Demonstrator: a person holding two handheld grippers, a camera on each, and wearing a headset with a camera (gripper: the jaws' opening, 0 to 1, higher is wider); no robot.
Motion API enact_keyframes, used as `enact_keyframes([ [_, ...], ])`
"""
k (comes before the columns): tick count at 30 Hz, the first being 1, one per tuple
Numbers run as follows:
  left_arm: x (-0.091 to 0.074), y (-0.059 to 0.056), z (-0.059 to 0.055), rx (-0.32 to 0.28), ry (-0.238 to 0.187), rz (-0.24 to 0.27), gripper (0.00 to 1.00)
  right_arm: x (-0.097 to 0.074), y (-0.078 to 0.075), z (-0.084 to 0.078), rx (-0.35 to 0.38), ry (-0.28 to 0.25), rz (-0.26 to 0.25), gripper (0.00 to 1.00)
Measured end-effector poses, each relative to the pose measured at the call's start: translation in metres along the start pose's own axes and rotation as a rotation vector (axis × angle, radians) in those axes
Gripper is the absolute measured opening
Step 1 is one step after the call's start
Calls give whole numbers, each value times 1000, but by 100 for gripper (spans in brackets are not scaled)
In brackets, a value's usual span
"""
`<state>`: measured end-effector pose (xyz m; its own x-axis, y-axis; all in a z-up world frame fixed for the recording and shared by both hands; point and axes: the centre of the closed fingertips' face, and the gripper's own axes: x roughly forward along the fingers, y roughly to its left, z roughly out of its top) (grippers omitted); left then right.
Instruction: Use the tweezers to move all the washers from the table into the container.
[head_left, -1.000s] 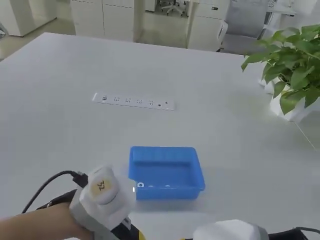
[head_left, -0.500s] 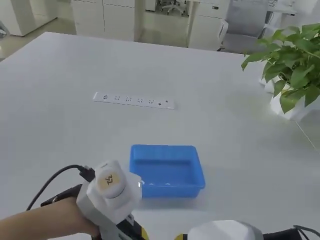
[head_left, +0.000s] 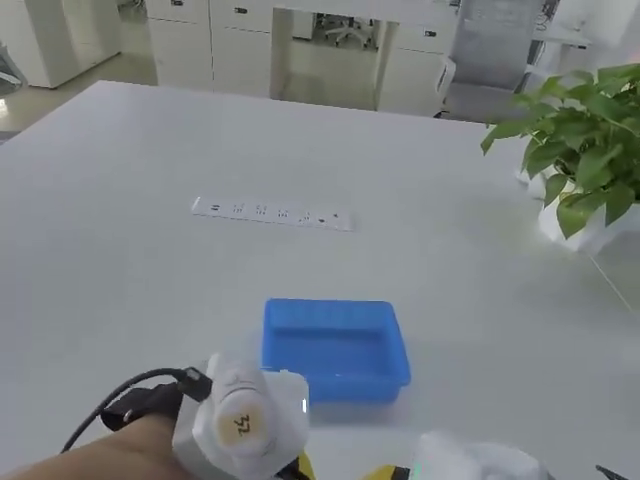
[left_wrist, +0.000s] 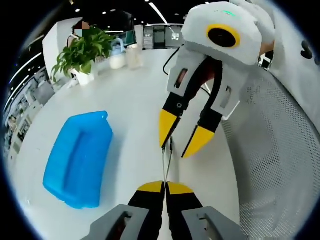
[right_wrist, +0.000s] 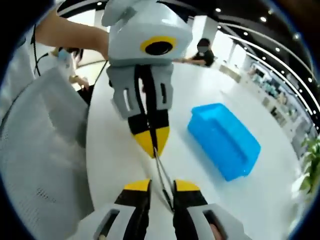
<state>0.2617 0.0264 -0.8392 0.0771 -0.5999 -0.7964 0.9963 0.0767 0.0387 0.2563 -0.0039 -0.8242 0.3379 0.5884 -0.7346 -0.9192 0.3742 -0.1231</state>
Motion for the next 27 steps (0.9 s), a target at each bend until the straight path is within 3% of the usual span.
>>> enact_keyframes([
  [2,3,0,-9,-9,59,20,0,-8,-2,-1,49,5,-27,18],
  [3,7,0,-12,-17,75,28,0,-13,-4,-1,68,-1,-47,19],
  [6,11,-2,-17,37,102,32,0,-23,-7,2,128,-9,-77,22],
  [8,15,-4,-21,46,130,35,0,-33,-7,9,182,-49,-89,24],
  [9,16,-1,-16,48,103,50,0,-39,-7,13,207,-64,-102,25],
  [10,15,-1,-19,30,129,48,0,-43,-9,15,221,-78,-120,25],
  [12,17,1,-19,4,131,69,0,-51,-9,21,260,-107,-136,27],
  [15,18,6,-19,23,140,107,4,-60,-10,27,347,-147,-146,36],
  [19,15,11,-21,-31,136,165,12,-69,-16,20,421,-155,-185,48],
  [23,6,15,-31,-101,154,229,23,-76,-21,3,526,-140,-208,67],
  [27,-15,15,-38,-207,136,305,39,-88,-31,-6,558,-162,-249,70],
])
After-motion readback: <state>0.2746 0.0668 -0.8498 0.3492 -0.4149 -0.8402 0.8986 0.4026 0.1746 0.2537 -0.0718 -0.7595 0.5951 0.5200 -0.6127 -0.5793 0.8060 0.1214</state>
